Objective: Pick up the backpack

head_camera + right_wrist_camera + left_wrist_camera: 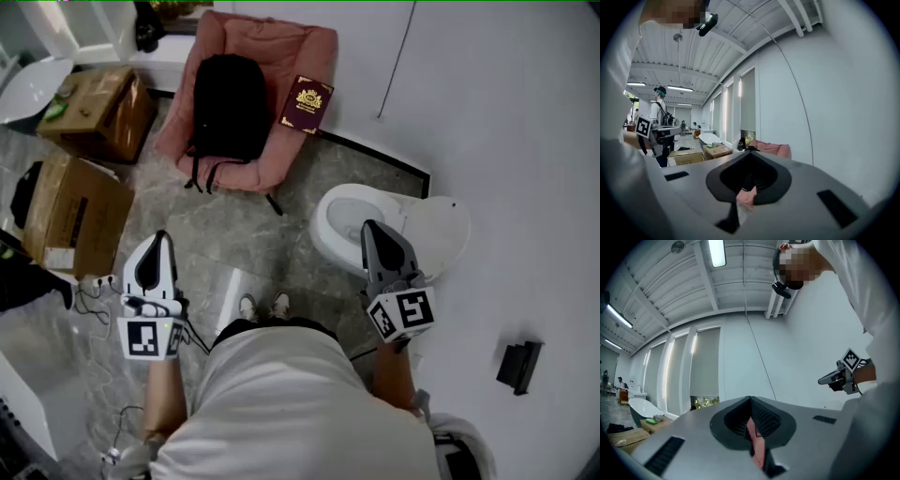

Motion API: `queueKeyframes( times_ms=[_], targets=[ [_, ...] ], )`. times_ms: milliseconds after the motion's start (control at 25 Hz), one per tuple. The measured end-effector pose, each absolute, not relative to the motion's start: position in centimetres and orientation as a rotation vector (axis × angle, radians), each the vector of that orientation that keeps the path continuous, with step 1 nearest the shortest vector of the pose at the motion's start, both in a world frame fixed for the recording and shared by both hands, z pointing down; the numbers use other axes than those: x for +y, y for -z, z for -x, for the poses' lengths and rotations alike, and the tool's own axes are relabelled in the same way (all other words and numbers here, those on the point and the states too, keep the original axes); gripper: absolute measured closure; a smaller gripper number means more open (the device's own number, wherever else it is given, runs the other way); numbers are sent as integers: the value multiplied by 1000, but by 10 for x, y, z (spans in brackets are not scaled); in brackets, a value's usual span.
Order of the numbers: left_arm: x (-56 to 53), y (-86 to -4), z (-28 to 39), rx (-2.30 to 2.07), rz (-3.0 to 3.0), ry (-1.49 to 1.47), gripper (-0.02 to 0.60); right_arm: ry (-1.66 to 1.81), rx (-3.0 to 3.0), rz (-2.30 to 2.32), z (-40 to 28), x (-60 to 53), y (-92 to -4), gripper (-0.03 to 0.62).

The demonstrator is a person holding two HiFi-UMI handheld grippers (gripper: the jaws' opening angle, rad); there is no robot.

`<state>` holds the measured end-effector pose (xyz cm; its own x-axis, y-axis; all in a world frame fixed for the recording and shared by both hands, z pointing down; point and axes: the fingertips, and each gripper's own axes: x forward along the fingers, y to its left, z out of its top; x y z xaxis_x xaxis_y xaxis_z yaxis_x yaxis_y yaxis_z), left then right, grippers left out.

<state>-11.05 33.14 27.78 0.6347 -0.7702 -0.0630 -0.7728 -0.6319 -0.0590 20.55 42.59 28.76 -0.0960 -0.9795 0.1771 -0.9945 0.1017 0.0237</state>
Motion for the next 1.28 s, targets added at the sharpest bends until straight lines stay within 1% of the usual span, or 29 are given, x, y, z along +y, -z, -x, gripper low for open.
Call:
queueKeyframes(
  times_ms=[520, 840, 1040, 1280],
  targets=[
    [341, -272, 98, 1324, 2715, -35, 571, -212, -2358, -1988, -215, 427, -290, 572],
    [349, -291, 89, 1388, 2725, -2, 571, -280, -2405, -1920, -215, 406, -314, 572],
    [329, -303, 106, 1450, 2725, 15, 571, -278, -2424, -1864, -203, 379, -316, 572],
    [271, -319, 108, 1448, 2758, -22, 571, -309, -2399, -1817, -188, 328, -329, 572]
  ],
)
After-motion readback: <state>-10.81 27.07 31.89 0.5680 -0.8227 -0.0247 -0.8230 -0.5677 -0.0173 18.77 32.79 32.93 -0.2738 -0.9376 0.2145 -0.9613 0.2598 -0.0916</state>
